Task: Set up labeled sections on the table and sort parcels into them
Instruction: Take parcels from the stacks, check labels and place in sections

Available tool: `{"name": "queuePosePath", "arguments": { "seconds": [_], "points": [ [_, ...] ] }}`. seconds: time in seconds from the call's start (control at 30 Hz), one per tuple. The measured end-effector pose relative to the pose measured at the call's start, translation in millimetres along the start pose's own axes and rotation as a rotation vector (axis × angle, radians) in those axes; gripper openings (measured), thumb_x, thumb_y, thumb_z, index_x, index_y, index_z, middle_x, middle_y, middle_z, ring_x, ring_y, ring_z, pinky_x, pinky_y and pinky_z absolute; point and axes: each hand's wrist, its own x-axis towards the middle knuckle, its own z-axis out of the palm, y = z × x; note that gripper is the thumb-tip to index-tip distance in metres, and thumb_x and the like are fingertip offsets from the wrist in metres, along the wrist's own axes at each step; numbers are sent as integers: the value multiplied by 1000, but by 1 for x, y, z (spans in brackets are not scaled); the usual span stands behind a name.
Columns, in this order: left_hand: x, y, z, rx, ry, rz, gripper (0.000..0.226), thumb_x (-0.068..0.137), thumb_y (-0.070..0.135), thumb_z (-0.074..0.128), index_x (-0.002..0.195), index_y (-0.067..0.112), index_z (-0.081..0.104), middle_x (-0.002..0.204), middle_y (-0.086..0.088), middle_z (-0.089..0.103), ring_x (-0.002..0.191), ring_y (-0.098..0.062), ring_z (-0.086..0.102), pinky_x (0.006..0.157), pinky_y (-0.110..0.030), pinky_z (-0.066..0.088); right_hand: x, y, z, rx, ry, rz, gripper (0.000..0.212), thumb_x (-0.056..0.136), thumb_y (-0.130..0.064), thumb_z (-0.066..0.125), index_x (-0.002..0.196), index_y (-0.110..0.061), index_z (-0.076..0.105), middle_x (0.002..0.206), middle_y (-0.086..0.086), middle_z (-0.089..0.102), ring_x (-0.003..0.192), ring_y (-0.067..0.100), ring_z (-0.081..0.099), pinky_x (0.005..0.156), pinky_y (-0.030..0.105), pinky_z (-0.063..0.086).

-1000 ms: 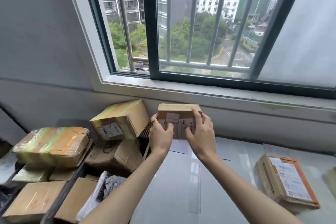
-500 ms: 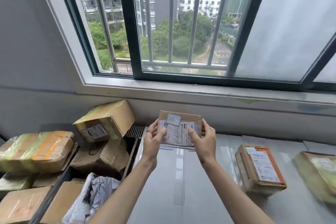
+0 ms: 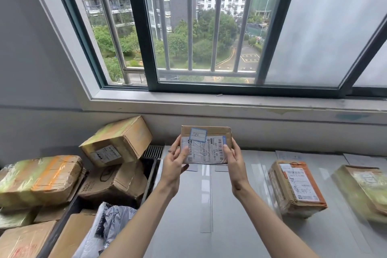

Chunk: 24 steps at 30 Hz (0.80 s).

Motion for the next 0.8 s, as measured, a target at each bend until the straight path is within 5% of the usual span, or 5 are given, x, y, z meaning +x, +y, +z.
{"name": "queuePosePath", "arguments": {
  "seconds": [0.27, 0.4, 0.6, 0.73, 0.8],
  "points": [
    [-2, 4, -4, 7, -15, 16, 40, 98, 21, 56, 134, 37, 49, 100, 10, 75, 99, -9, 64, 92, -44, 49, 3, -1, -3, -23, -19, 0, 46, 99, -31, 53, 143, -29, 43, 101, 0, 70, 90, 5, 67, 65, 13, 48],
    [-1, 2, -4, 63, -15, 56, 40, 98, 19, 56, 133, 36, 49, 105, 14, 74, 99, -4, 66, 83, -28, 54, 1, 3, -2, -25, -1, -1, 41, 100, -29, 52, 141, -28, 48, 109, 2, 70, 90, 4, 67, 68, 15, 50],
    [3, -10, 5, 256, -24, 170, 42, 96, 22, 59, 136, 32, 51, 124, 3, 64, 117, -13, 61, 96, -33, 54, -3, 12, -4, -189, 94, 12, 52, 89, -62, 50, 136, -40, 52, 125, 4, 59, 113, 11, 61, 97, 38, 53],
    [0, -28, 23, 334, -23, 173, 72, 86, 21, 68, 148, 30, 33, 134, -4, 52, 118, -9, 57, 99, -33, 53, -13, 8, -11, -291, 172, -22, 49, 100, -39, 48, 147, -29, 40, 127, 3, 51, 106, -2, 52, 89, 10, 44],
    [-2, -35, 33, 336, -60, 174, 96, 82, 8, 76, 154, 27, 17, 141, 1, 45, 121, 0, 52, 93, -15, 50, -16, 9, -20, -336, 212, -75, 57, 100, -34, 50, 152, -29, 26, 129, 3, 50, 111, 5, 52, 92, 19, 45]
  ]
}}
